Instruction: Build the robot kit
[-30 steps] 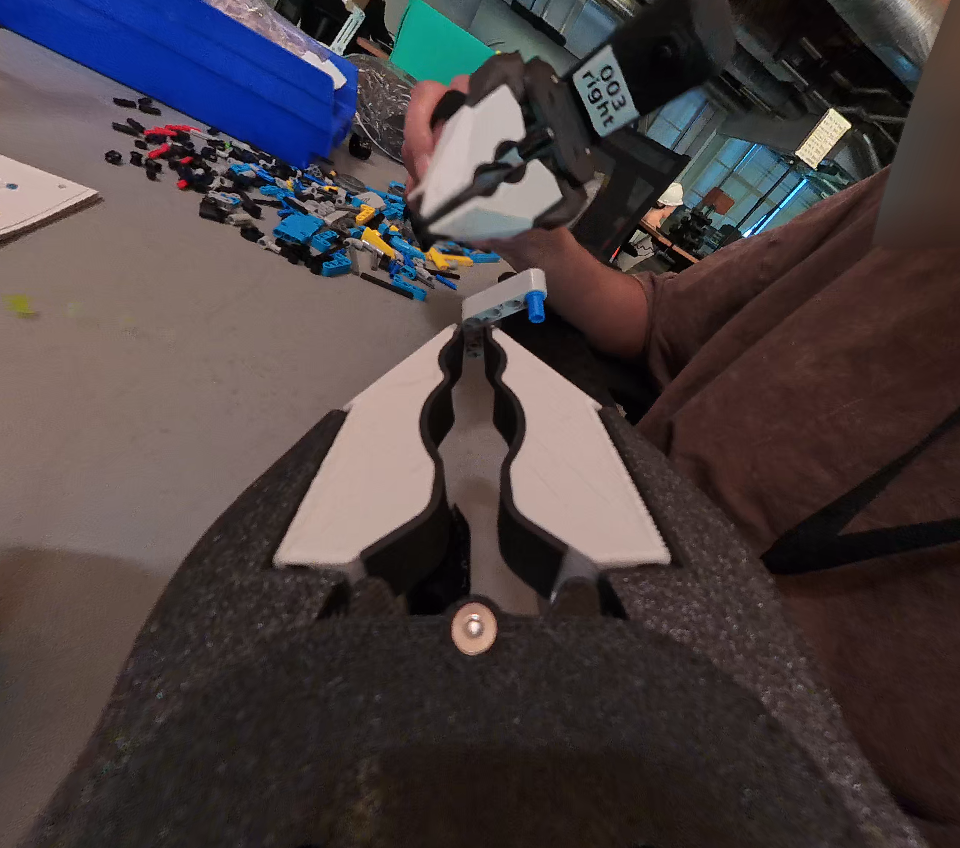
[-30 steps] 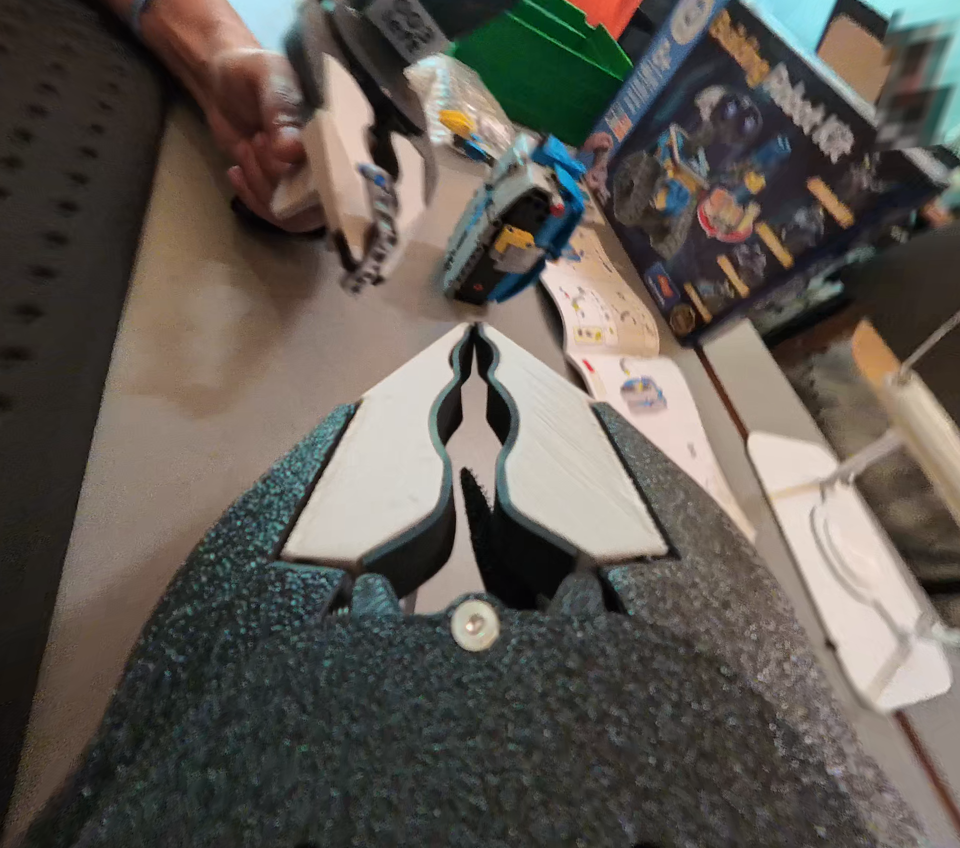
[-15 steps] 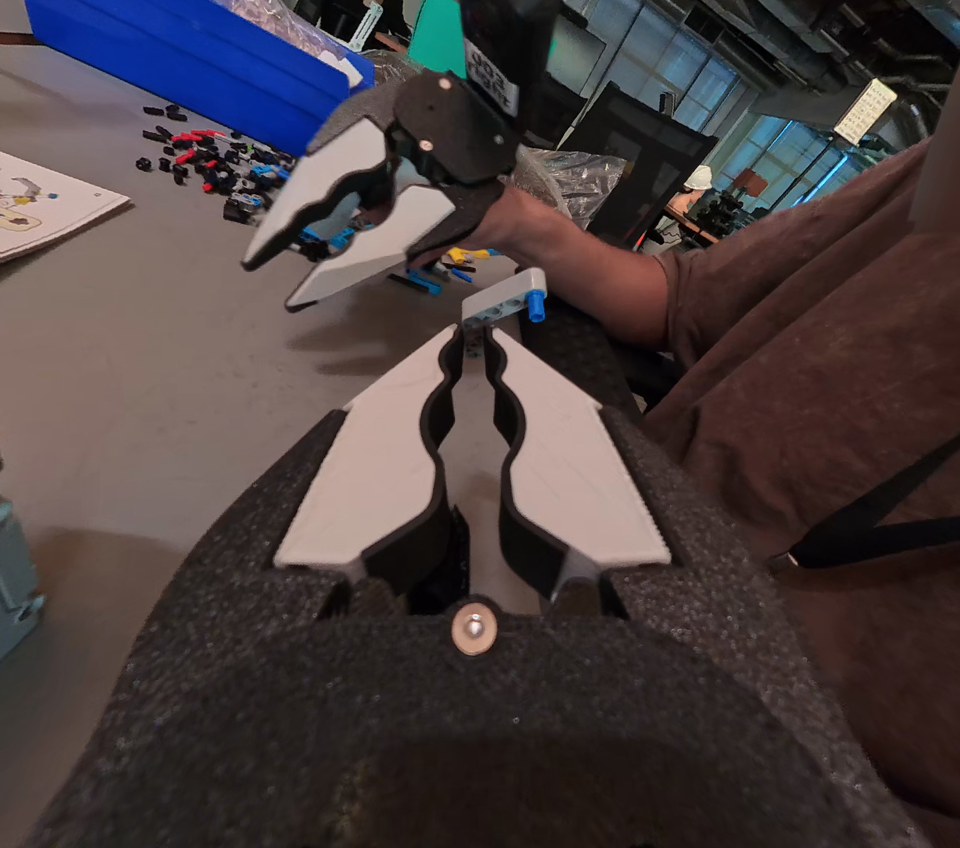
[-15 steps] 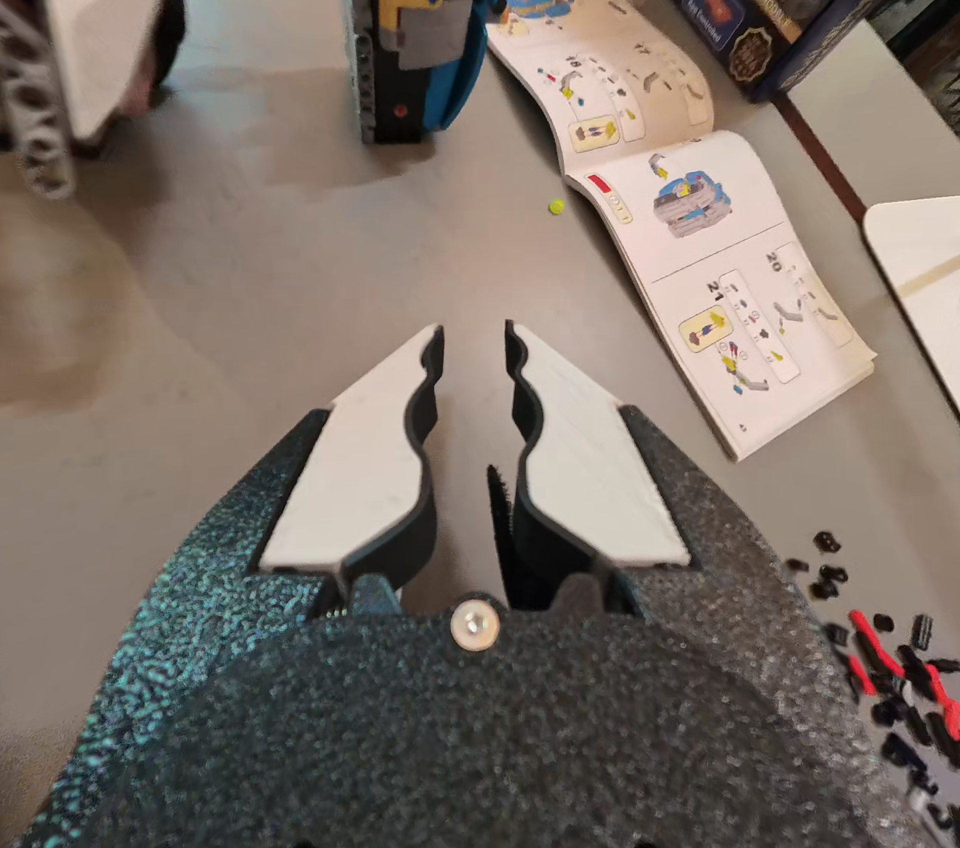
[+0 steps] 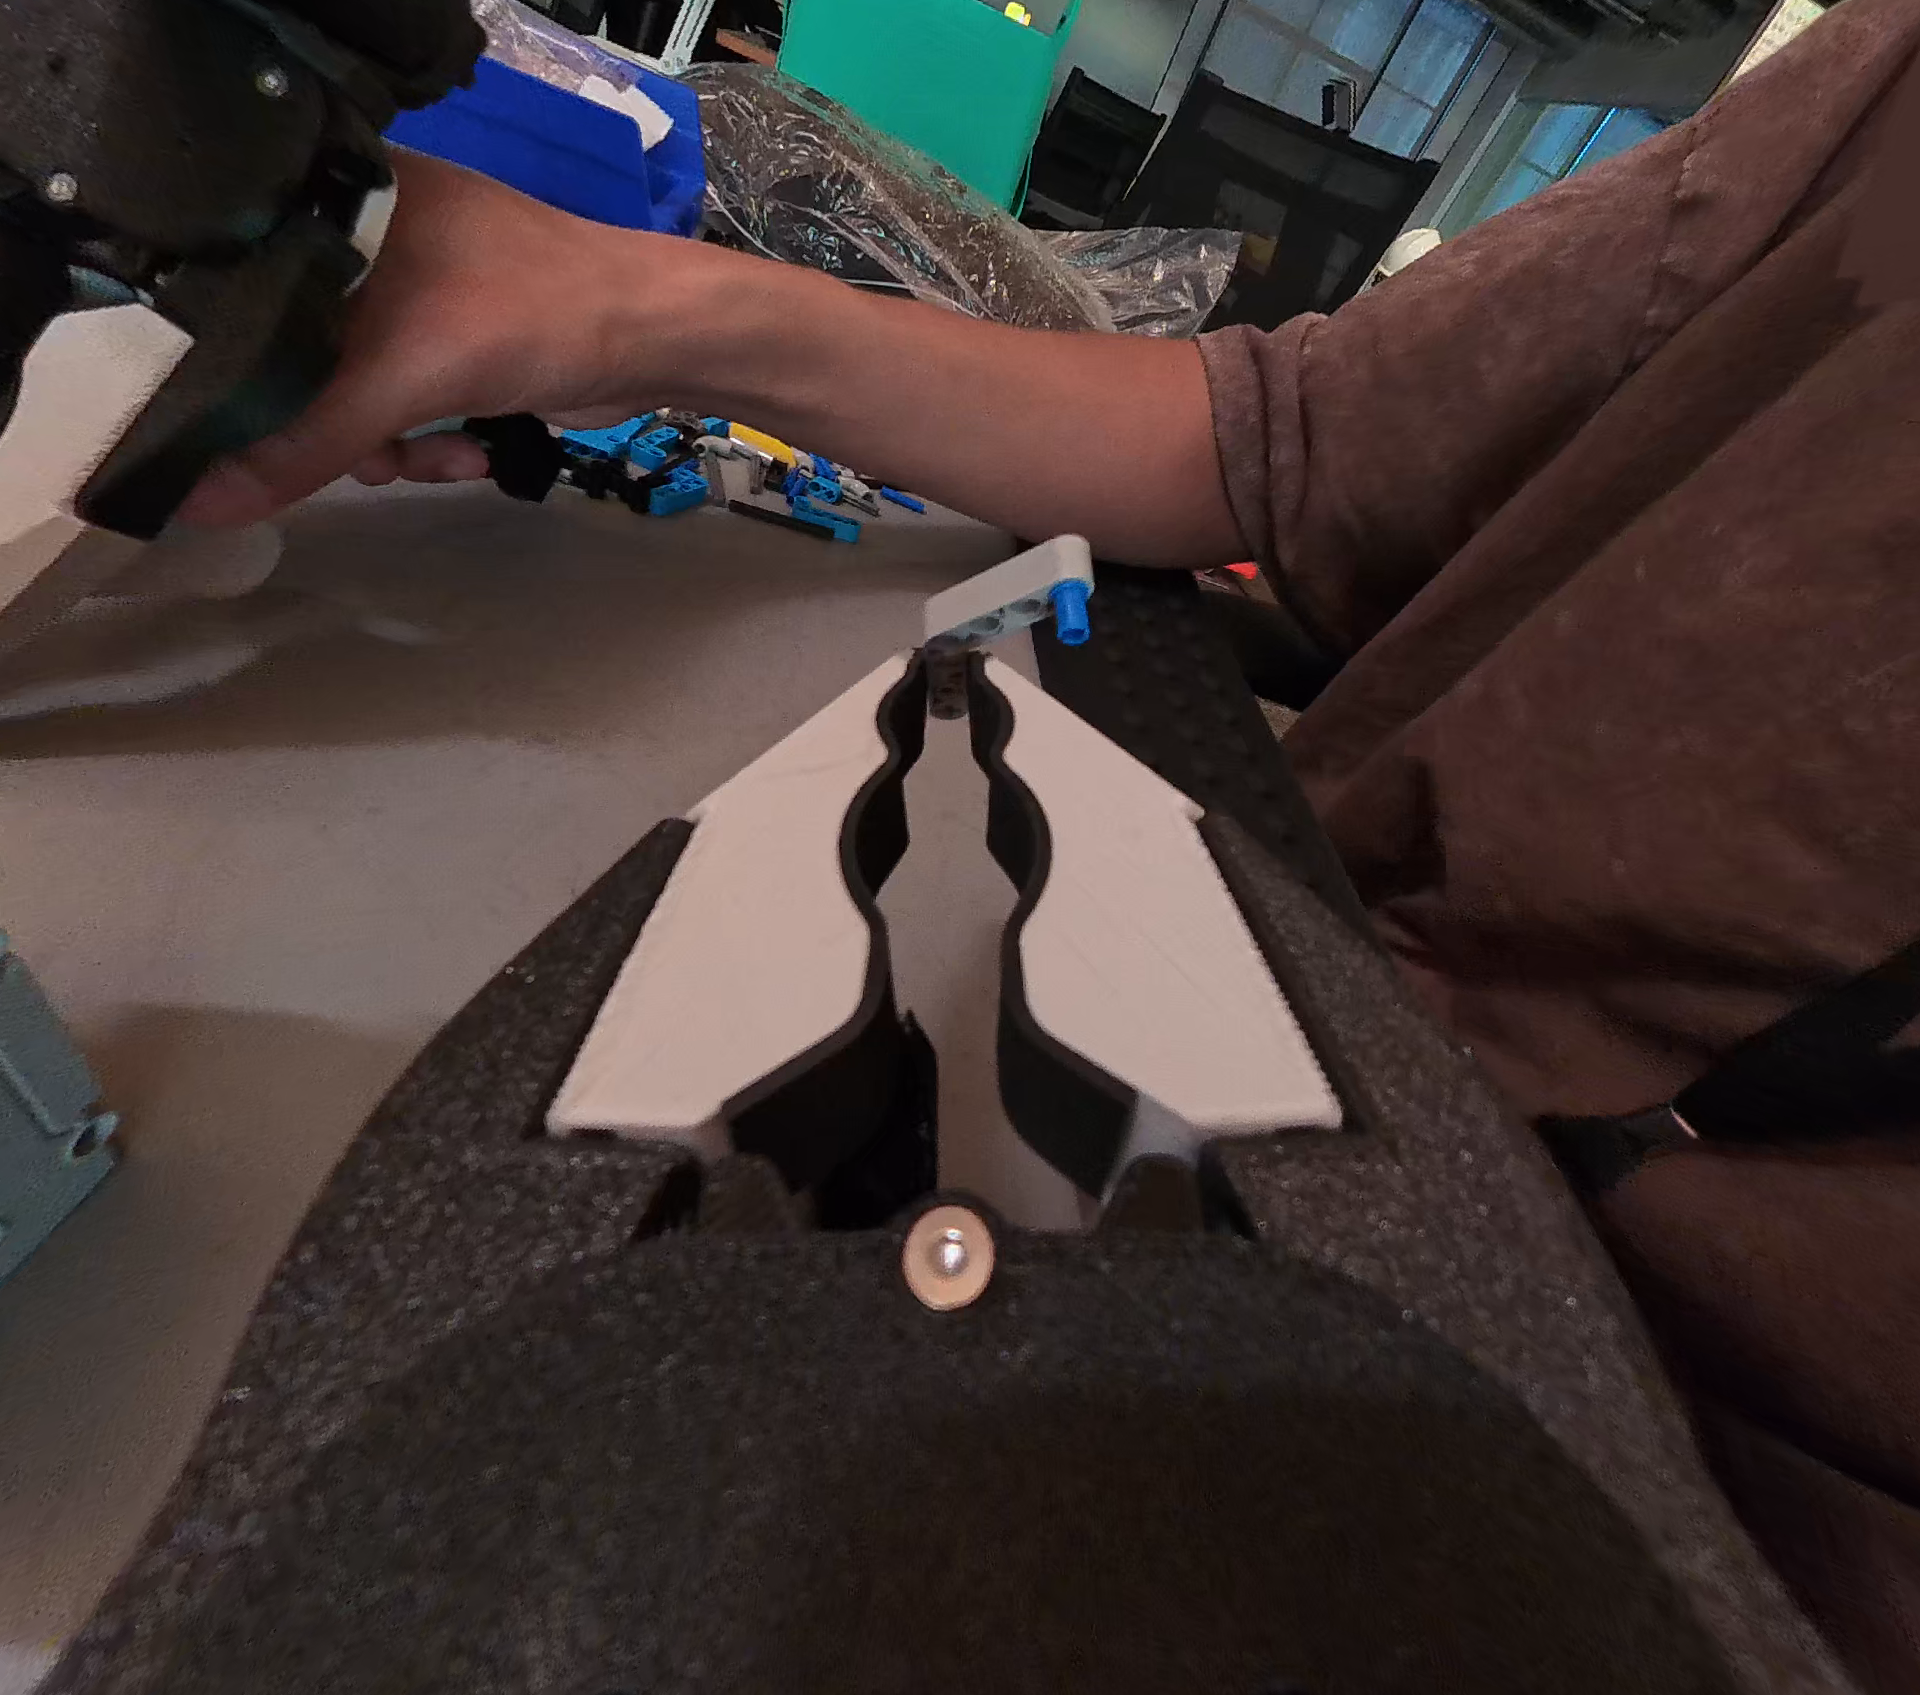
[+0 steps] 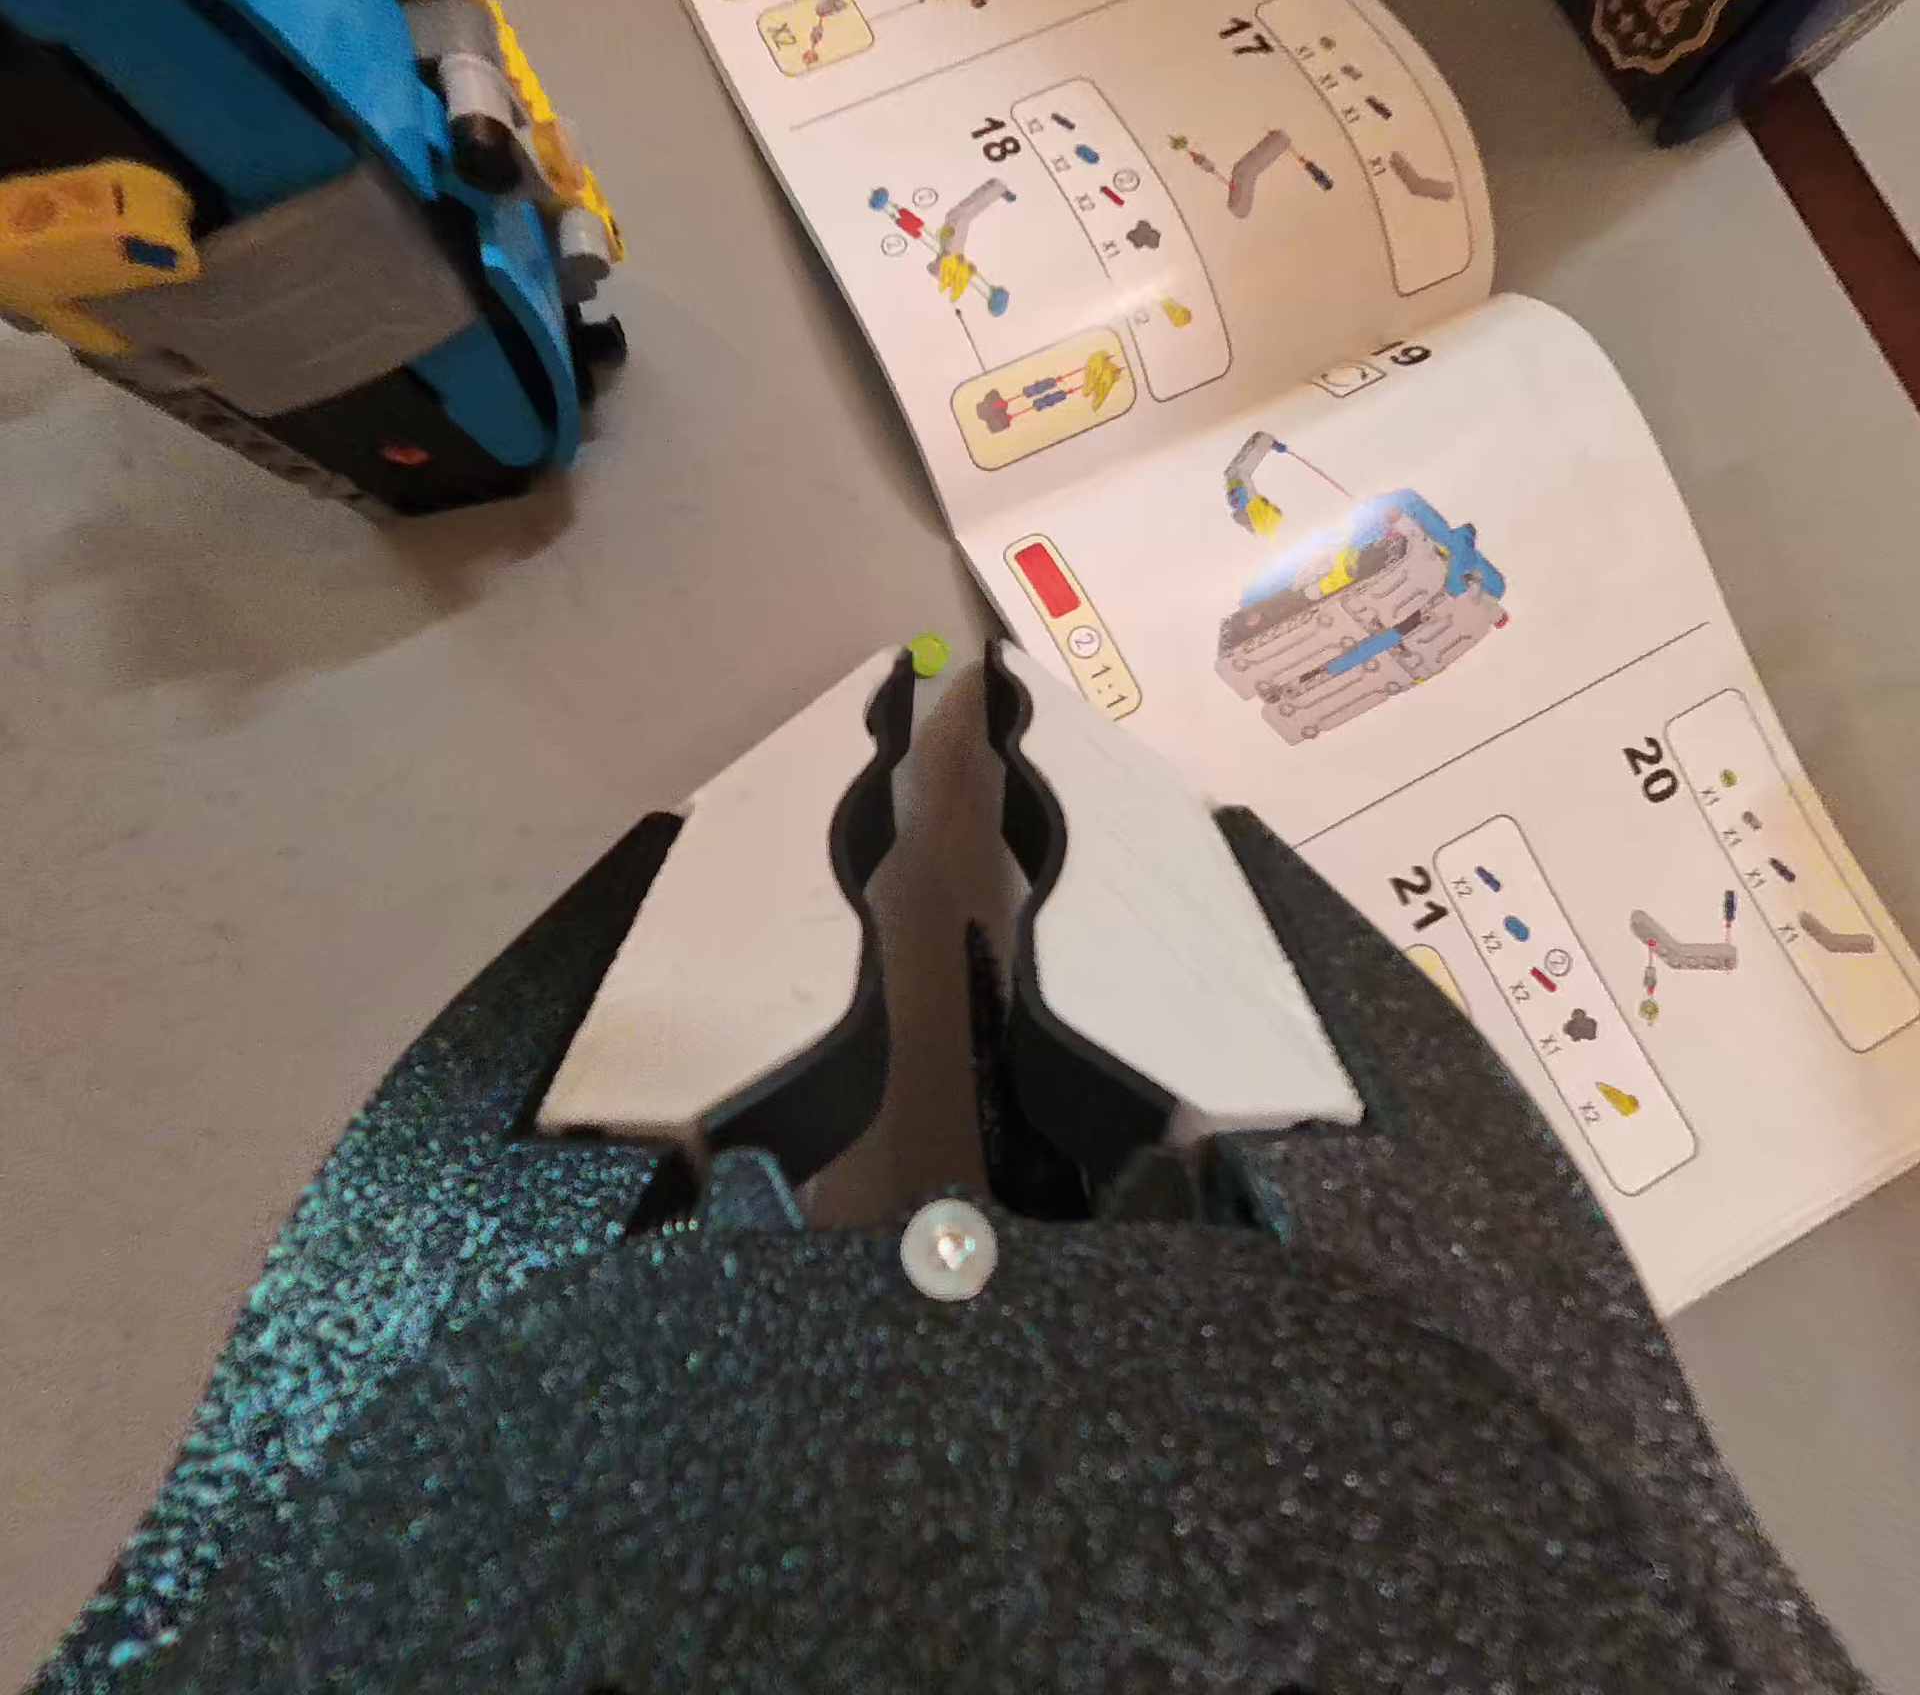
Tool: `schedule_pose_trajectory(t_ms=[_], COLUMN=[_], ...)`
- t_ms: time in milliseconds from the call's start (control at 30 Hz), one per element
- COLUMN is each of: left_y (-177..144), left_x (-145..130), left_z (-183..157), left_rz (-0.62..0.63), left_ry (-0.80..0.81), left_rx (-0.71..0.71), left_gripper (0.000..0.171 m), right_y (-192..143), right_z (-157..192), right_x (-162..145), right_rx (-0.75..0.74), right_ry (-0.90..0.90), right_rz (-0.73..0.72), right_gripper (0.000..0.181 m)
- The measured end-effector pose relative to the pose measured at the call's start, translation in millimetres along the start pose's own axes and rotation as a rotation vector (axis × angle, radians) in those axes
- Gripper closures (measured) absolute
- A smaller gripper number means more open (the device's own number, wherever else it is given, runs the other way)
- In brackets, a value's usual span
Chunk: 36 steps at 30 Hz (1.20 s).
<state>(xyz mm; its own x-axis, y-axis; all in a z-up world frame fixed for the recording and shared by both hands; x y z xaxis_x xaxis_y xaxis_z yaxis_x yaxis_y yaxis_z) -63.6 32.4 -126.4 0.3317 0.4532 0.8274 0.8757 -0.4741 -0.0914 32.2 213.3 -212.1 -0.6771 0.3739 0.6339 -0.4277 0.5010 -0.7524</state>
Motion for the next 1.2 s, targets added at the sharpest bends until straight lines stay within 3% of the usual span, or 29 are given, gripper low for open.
schedule_pose_trajectory(t_ms=[367, 433, 500, 567, 667, 833, 1200], left_y=[-2, -6, -14, -29, -50, -60, -60], left_x=[4, 11, 23, 45, 71, 80, 82], left_z=[3, 4, 3, 0, -9, -19, -19], left_rz=[-0.026, -0.074, -0.167, -0.328, -0.541, -0.607, -0.595], left_ry=[-0.019, 0.004, 0.05, 0.122, 0.218, 0.129, 0.113], left_rx=[0.004, 0.016, 0.03, 0.051, 0.061, -0.024, -0.012], left_gripper=[0.164, 0.164, 0.164, 0.164, 0.164, 0.165, 0.164], right_y=[-2, -27, -71, -114, -144, -146, -146], right_z=[8, 25, 50, 79, 112, 130, 137], right_x=[3, 26, 63, 92, 114, 135, 141], right_rx=[0.047, 0.137, 0.298, 0.475, 0.56, 0.396, 0.465], right_ry=[0.027, 0.098, 0.221, 0.317, 0.318, 0.101, 0.084], right_rz=[-0.039, -0.206, -0.465, -0.699, -0.882, -0.89, -0.82], right_gripper=[0.174, 0.174, 0.174, 0.174, 0.174, 0.174, 0.175])
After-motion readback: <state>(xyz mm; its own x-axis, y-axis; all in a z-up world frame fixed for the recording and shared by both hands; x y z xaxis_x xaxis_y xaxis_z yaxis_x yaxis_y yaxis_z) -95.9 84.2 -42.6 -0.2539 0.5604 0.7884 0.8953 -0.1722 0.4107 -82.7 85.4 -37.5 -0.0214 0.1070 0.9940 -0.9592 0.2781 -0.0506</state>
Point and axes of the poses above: each gripper's, where its closed fingertips meet, y out along the fingers, x out of its top, z = x × y across the jaws, the point moved 1 cm from there along -y, back along the fingers, and after that the axes turned 13 degrees about -y, right-handed, at the moved point
